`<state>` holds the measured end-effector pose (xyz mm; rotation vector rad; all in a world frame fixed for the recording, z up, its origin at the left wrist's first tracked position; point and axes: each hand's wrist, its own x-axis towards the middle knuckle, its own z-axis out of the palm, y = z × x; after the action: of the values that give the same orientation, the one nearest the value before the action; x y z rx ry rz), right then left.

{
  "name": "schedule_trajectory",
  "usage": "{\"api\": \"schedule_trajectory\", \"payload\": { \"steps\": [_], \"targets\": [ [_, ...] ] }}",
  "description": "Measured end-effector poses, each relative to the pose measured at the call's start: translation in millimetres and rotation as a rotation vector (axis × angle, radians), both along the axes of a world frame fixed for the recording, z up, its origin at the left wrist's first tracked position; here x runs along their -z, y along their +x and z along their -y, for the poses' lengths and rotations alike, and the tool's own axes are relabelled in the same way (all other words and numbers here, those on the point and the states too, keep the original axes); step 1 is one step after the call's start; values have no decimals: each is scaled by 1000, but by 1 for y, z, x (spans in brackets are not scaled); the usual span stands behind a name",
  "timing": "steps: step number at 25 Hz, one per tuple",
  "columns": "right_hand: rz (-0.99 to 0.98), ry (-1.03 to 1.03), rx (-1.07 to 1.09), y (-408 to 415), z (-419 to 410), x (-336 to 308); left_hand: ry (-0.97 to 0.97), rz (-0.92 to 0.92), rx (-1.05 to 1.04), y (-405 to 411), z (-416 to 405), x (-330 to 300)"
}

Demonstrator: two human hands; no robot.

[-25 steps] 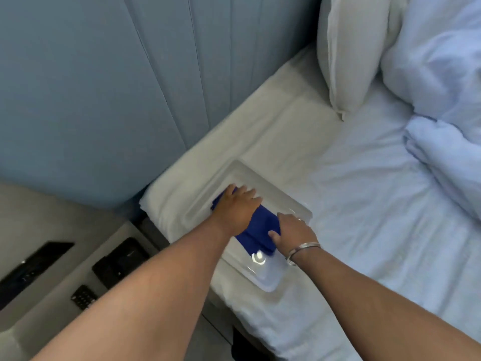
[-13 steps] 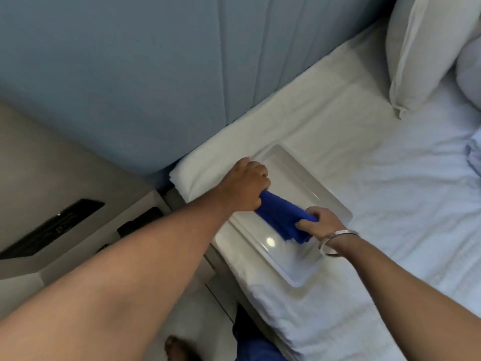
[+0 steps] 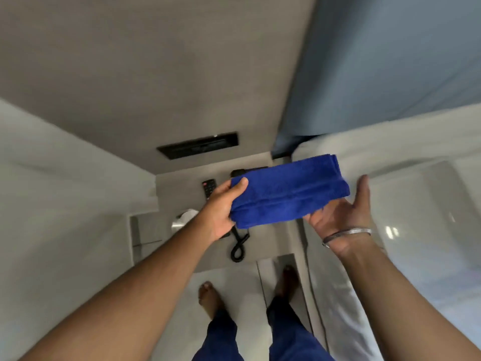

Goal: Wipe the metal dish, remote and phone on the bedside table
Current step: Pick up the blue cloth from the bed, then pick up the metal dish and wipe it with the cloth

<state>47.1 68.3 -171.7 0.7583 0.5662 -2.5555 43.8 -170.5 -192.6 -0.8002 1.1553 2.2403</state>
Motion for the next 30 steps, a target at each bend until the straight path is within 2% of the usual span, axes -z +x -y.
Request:
{"api": "schedule_trajectory", "payload": {
  "steps": [2, 3, 5, 7, 8, 10, 11, 12, 15, 19, 21, 23, 27, 30],
  "targets": [
    [91, -91, -43, 2, 62, 19, 55, 41, -111, 31, 37, 24],
    [143, -25, -90, 6, 92, 30, 35, 49, -152, 45, 52, 38],
    [261, 259, -210, 15, 149, 53, -106, 96, -208, 72, 78, 70],
    [380, 540, -271, 19, 186, 75, -372, 140, -186, 90, 101, 97],
    [417, 644, -267, 20, 194, 84, -576, 132, -126, 95, 113, 108],
    [415, 758, -267, 20, 204, 102, -1049, 130, 50, 99, 149, 137],
    [394, 808, -294, 22, 206, 109, -1223, 169, 132, 100, 167, 154],
    [371, 862, -336, 23, 206, 116, -1279, 237, 217, 99, 182, 169],
    [300, 951, -411, 27, 206, 121, -1153, 401, 464, 97, 203, 211],
    [236, 1068, -487, 32, 208, 85, -1092, 312, 309, 95, 199, 197],
    [154, 1125, -506, 37, 212, 44, -929, 194, 151, 95, 198, 159],
    [6, 1165, -536, 38, 222, -12, -618, 153, -39, 101, 196, 103],
    [-449, 1324, -675, 31, 247, -135, -60, 2, -239, 120, 193, -15],
    [-760, 1487, -457, 20, 252, -239, 209, -220, -400, 132, 198, -111]
  ]
}}
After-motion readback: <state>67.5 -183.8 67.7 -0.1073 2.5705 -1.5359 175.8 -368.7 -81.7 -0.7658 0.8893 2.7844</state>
